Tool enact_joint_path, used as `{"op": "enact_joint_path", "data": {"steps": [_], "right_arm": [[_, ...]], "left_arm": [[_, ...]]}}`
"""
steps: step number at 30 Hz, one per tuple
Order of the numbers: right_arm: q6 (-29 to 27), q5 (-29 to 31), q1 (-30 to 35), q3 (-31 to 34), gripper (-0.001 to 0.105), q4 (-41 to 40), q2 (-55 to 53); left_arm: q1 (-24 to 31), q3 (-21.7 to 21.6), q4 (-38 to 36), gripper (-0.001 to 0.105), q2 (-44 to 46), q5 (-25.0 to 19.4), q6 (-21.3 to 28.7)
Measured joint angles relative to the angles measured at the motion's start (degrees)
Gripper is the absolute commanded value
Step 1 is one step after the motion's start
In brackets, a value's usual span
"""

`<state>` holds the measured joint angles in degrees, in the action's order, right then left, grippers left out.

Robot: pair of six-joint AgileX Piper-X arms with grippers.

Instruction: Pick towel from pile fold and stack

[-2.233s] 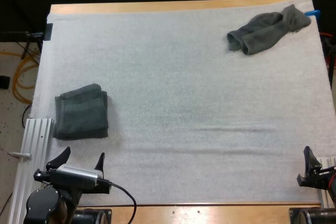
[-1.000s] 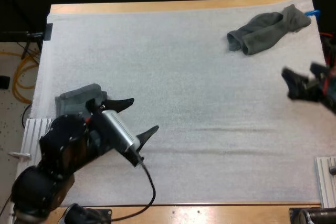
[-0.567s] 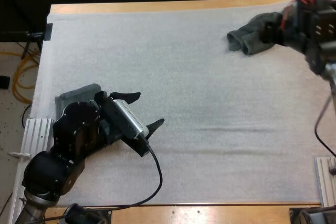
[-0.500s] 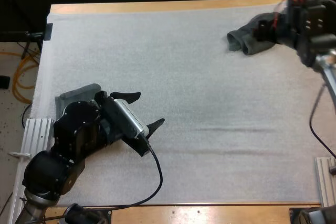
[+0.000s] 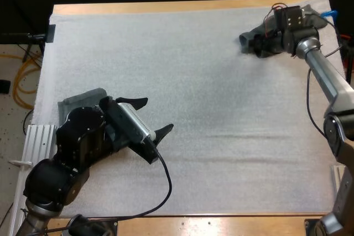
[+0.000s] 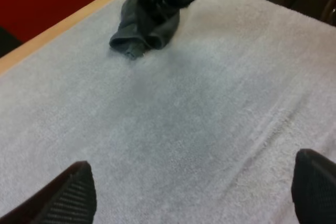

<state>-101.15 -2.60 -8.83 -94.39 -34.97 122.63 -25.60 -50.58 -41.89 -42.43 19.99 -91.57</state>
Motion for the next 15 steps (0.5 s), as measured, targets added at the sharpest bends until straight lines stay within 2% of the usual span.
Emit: {"op": "enact_joint_path", "data": {"steps": [2,5,7,8,9,10,15], "right_arm": [[0.0,0.58,0.0,0.0,0.069,0.0,1.11],[0.0,2.93,0.0,0.0,0.053,0.0,2.34],[0.0,4.57,0.0,0.0,0.03,0.0,2.79],[-0.05,5.47,0.0,-0.05,0.022,0.0,2.87],[-0.21,6.26,0.0,-0.13,0.007,0.0,2.92],[-0.52,6.85,0.0,-0.16,0.001,0.0,2.91],[-0.65,8.04,0.0,-0.3,0.0,-0.4,2.4]], "left_arm": [[0.0,0.0,0.0,0.073,0.0,0.0,-1.12],[0.0,0.0,0.0,0.073,0.0,0.0,-1.69],[0.0,0.0,0.0,0.073,0.0,0.0,-1.84],[0.0,0.0,0.0,0.073,0.0,0.0,-1.85],[0.0,0.0,0.0,0.073,0.0,0.0,-1.83],[0.0,0.0,0.0,0.073,0.0,0.0,-1.83],[0.0,0.0,0.0,0.073,0.0,0.0,-1.83]]}}
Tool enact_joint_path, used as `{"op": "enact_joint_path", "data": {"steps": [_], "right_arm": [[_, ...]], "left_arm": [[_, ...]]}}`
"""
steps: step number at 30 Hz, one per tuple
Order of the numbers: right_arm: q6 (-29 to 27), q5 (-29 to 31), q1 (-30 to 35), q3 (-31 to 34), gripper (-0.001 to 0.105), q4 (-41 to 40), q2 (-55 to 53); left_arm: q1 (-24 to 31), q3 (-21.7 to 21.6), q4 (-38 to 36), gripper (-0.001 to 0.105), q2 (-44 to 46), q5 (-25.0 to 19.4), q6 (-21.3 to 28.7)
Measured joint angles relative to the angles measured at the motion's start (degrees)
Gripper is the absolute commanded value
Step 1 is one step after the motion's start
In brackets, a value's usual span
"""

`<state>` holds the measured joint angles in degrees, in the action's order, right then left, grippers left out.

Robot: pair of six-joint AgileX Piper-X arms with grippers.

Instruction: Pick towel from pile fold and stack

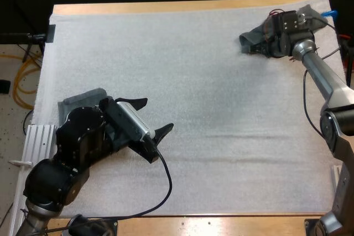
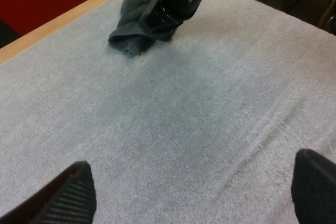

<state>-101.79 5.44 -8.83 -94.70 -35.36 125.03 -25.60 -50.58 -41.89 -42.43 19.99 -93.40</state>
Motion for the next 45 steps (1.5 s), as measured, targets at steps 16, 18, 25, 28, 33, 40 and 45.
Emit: {"op": "enact_joint_path", "data": {"steps": [16,18,25,28,33,40,45], "right_arm": [[-5.47,0.2,-0.45,-0.17,0.0,-0.55,-30.64],[-5.73,-0.6,-0.45,-0.17,0.0,-2.47,-34.49],[-5.76,-5.03,-0.45,-0.26,0.0,-14.05,-45.8],[-5.72,-6.88,-0.45,-0.21,0.0,-20.16,-49.41],[-0.02,-14.73,-2.49,-0.21,0.0,-27.55,-52.97],[5.47,-16.73,-17.66,-0.21,0.0,-28.33,-53.82],[7.92,-10.45,-30.31,-0.21,0.0,-26.21,-53.82]], "left_arm": [[0.0,-0.09,0.0,0.073,0.0,0.0,-2.68],[0.0,-0.06,-0.25,0.073,0.47,0.0,-3.35],[0.0,-0.06,-1.07,0.073,5.69,0.0,-3.89],[0.0,-0.06,-1.99,0.073,7.9,0.0,-3.88],[0.0,-0.19,-4.95,0.073,10.06,0.0,-3.88],[0.0,-0.19,-5.7,0.073,10.05,0.0,-3.88],[0.0,-0.19,-5.7,0.073,10.05,0.0,-3.88]]}}
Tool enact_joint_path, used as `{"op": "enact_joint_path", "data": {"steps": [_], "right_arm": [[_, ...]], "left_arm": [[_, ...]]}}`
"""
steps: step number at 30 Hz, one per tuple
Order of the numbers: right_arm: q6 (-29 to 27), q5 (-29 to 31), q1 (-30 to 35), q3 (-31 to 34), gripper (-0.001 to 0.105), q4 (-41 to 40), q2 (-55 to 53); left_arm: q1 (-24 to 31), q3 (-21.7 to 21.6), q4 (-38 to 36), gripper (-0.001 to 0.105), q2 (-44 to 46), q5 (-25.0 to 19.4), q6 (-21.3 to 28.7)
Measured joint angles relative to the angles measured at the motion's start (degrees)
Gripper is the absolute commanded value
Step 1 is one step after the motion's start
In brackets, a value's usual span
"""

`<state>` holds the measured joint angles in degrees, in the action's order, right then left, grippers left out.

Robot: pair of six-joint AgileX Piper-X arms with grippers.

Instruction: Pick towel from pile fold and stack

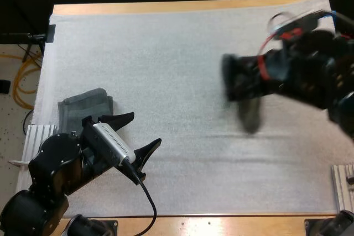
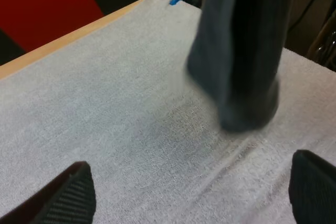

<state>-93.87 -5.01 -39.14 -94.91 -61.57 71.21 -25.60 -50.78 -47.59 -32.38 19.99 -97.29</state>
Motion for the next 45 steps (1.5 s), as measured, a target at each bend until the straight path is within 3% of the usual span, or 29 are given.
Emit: {"op": "enact_joint_path", "data": {"steps": [5,9,17,24,36,38,43,45], "right_arm": [[1.95,7.86,-8.47,0.0,0.0,3.78,0.32],[2.23,12.97,-8.91,1.8,0.0,5.11,3.45],[2.38,14.55,-0.97,13.72,0.0,18.39,22.29],[2.38,14.68,8.55,14.24,0.0,23.36,35.09],[2.38,14.34,20.02,12.36,0.001,27.47,36.12],[2.38,13.22,20.42,11.19,0.01,27.52,36.12],[2.52,10.07,20.57,7.35,0.064,27.39,36.12],[2.52,9.67,20.62,5.09,0.074,25.72,36.12]], "left_arm": [[0.0,0.0,0.0,0.073,0.0,0.0,0.0],[0.0,0.0,0.0,0.073,0.0,-1.02,0.0],[0.0,0.0,0.0,0.073,0.0,-1.68,0.0],[0.0,0.0,0.0,0.073,0.0,-1.68,0.0],[0.0,-0.04,0.04,0.073,-0.49,-1.68,0.0],[0.0,-0.09,0.08,0.073,-1.16,-1.68,-0.06],[0.0,-0.09,0.08,0.073,-1.96,-1.68,-0.11],[0.0,-0.09,0.08,0.073,-1.96,-1.68,-0.11]]}}
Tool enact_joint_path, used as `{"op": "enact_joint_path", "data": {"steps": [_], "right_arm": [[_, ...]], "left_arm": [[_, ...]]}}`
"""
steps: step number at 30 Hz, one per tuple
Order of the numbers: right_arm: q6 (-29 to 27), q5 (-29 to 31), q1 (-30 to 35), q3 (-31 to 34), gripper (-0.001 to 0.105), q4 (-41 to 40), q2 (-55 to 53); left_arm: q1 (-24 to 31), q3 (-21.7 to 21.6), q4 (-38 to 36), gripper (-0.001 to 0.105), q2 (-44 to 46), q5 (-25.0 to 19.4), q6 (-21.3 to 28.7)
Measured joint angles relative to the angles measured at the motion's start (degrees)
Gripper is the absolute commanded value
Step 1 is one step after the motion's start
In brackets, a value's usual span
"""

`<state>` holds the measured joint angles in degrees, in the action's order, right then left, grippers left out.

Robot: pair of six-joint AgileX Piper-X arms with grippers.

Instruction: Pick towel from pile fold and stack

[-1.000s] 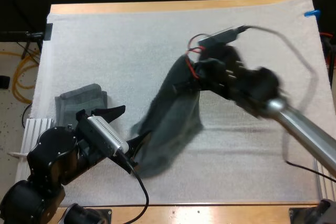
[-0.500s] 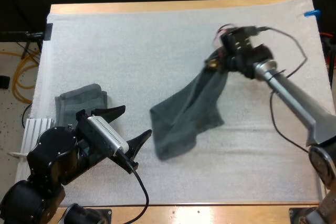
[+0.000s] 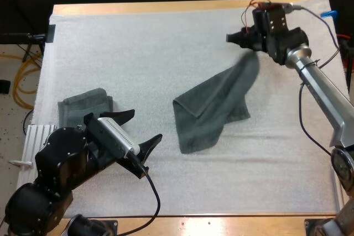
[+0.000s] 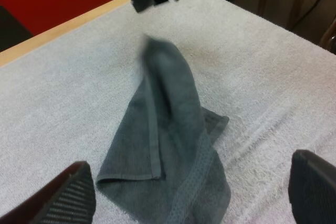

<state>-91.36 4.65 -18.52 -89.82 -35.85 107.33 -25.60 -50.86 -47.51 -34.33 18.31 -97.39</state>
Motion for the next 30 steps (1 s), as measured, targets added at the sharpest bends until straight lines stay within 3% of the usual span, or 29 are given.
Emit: {"op": "enact_joint_path", "data": {"steps": [3,10,18,24,30], "right_arm": [[-0.32,-0.17,0.0,-3.41,0.073,-3.7,-0.35],[-1.76,-0.33,0.0,-4.93,0.055,-15.68,-7.79],[-2.91,-0.41,0.0,-4.67,0.054,-30.05,-16.9],[-2.75,-0.43,0.0,3.71,0.054,-31.29,-23.95],[-0.55,-0.53,0.0,17.63,0.054,-29.59,-30.75]], "left_arm": [[0.0,0.0,0.0,0.073,0.0,0.0,0.0],[0.0,0.0,0.0,0.073,0.0,0.0,0.0],[0.0,0.0,-0.6,0.073,0.0,0.0,0.0],[0.0,0.0,-2.48,0.073,0.0,0.0,0.0],[0.0,0.0,-3.44,0.073,0.0,0.0,0.0]]}}
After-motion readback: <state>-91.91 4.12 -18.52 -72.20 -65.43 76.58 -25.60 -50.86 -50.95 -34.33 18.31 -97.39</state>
